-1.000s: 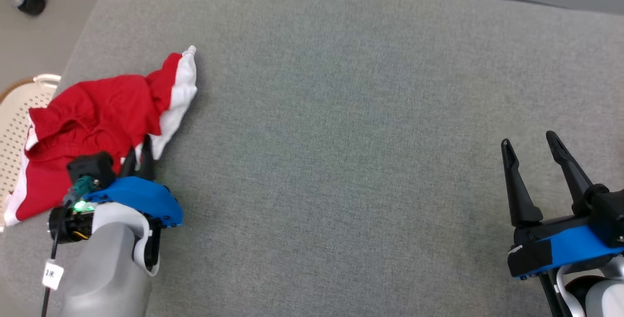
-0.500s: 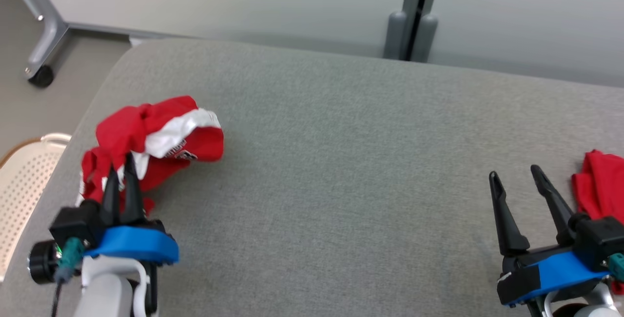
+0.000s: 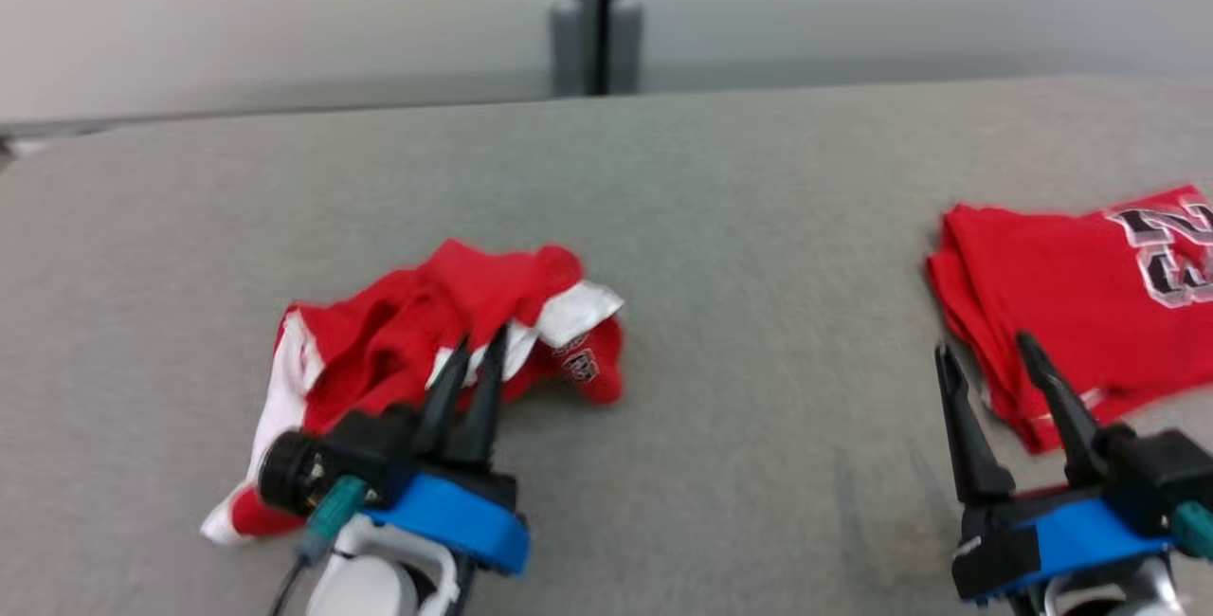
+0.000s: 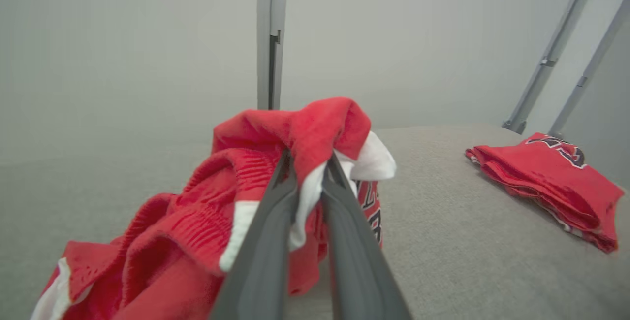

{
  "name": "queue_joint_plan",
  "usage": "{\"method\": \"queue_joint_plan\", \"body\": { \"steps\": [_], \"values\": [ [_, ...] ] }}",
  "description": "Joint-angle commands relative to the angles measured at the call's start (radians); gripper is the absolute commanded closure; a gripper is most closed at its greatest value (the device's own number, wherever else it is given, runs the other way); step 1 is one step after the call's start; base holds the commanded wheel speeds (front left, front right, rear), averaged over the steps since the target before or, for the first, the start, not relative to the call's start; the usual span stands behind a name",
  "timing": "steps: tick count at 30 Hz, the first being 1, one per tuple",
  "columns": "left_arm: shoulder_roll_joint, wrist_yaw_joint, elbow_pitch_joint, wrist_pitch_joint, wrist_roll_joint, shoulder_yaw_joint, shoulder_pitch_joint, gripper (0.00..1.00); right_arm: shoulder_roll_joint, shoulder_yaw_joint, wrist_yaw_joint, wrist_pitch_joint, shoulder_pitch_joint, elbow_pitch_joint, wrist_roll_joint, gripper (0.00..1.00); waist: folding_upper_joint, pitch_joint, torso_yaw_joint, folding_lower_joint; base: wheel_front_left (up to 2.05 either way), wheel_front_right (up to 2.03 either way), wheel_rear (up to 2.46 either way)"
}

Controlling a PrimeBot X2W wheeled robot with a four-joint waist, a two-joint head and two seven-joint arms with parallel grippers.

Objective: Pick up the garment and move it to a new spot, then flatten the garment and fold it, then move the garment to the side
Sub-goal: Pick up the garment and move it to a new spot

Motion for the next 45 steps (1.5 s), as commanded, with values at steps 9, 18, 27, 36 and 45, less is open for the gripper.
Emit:
{"method": "queue_joint_plan", "body": {
  "steps": [9, 18, 27, 36, 45],
  "values": [
    [0.021, -0.058, 0.002, 0.072, 0.018, -0.212, -0.046, 1.00, 0.010, -0.010, 0.000, -0.055, -0.028, 0.036, 0.034, 0.00, 0.0001, 0.087, -0.130, -0.0001, 0.00, 0.00, 0.00],
    [0.036, -0.062, 0.013, 0.023, -0.020, -0.240, -0.073, 0.00, 0.010, -0.018, 0.000, -0.085, -0.054, 0.079, 0.041, 0.00, 0.0001, 0.094, -0.097, -0.0001, 0.00, 0.00, 0.00],
    [0.073, 0.048, -0.018, -0.062, -0.042, -0.107, -0.041, 0.00, 0.010, -0.021, 0.000, -0.058, -0.042, 0.070, 0.016, 0.00, 0.0001, 0.022, -0.016, -0.0001, 0.00, 0.00, 0.00],
    [0.141, 0.111, 0.004, -0.093, -0.101, 0.041, 0.032, 0.00, 0.010, -0.032, 0.000, -0.021, 0.001, 0.050, 0.001, 0.00, 0.0001, -0.047, 0.039, -0.0001, 0.00, 0.00, 0.00],
    [0.191, 0.135, -0.014, -0.095, -0.109, 0.088, 0.120, 0.00, 0.010, -0.037, 0.000, 0.003, 0.054, 0.050, -0.004, 0.00, 0.0001, -0.100, 0.044, -0.0001, 0.00, 0.00, 0.00]
  ]
}}
